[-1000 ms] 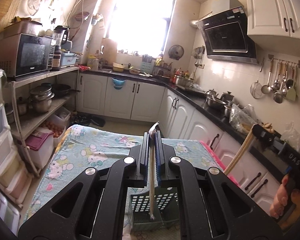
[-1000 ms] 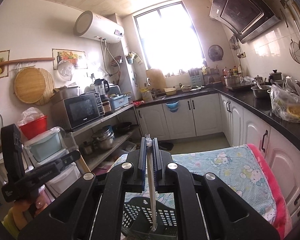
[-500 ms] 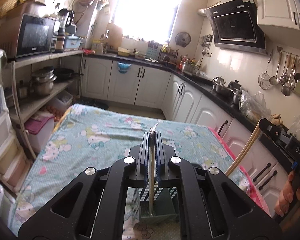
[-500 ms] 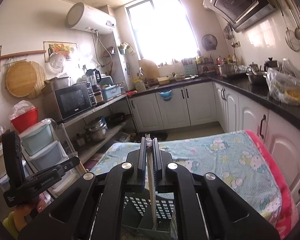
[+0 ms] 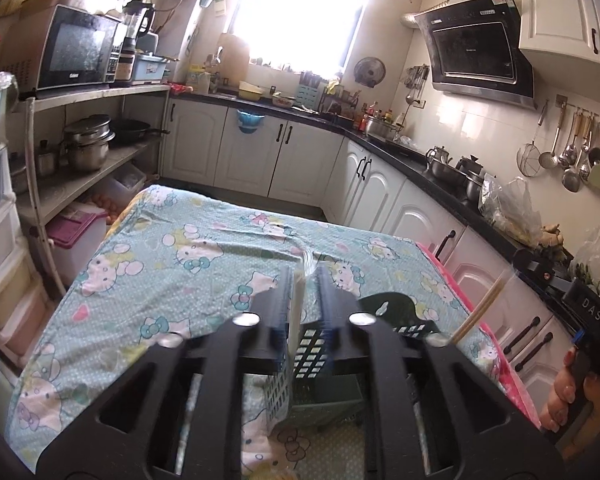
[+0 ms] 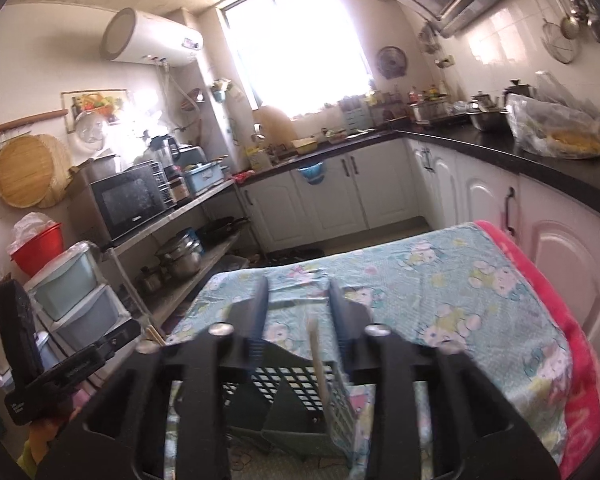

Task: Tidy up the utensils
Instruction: 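Open both grippers to leave the chopsticks standing in the caddy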

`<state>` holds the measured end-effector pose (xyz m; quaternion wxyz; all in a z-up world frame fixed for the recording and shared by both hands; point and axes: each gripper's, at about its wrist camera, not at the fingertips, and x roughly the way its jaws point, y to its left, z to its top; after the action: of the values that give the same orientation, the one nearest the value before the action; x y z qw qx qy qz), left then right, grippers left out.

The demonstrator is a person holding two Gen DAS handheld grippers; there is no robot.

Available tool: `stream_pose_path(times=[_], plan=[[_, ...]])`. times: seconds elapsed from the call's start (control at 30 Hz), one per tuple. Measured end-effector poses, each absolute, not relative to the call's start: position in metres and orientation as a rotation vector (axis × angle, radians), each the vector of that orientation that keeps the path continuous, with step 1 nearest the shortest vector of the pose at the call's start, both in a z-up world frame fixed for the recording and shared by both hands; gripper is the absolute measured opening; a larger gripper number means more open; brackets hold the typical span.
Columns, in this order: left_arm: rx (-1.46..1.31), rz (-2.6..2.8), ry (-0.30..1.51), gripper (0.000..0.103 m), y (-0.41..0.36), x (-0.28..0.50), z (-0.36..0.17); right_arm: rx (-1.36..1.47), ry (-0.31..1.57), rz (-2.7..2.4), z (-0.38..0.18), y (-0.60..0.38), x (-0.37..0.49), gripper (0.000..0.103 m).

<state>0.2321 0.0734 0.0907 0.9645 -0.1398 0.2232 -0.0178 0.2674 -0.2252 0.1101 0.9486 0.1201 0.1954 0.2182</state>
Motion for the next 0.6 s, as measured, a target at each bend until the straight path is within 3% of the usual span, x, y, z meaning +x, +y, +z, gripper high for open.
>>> stream_pose_path(times=[0.07, 0.13, 0.47, 0.6], plan=[[-0.294, -0.035, 0.454, 0.037, 0.076, 0.228, 0.089, 0.248, 0.401, 0.433, 0.108, -0.229, 0.265, 0.036], [-0.297, -0.031, 0.455, 0.041, 0.077, 0.223, 0.088, 0.252, 0.419, 0.419, 0.104, -0.233, 0.262, 0.039], [-0.310, -0.025, 0.464, 0.083, 0.080, 0.203, 0.079, 0.195, 0.457, 0.416, 0.090, -0.232, 0.241, 0.052], [-0.325, -0.024, 0.466, 0.092, 0.081, 0.197, 0.075, 0.165, 0.447, 0.415, 0.088, -0.230, 0.230, 0.054]])
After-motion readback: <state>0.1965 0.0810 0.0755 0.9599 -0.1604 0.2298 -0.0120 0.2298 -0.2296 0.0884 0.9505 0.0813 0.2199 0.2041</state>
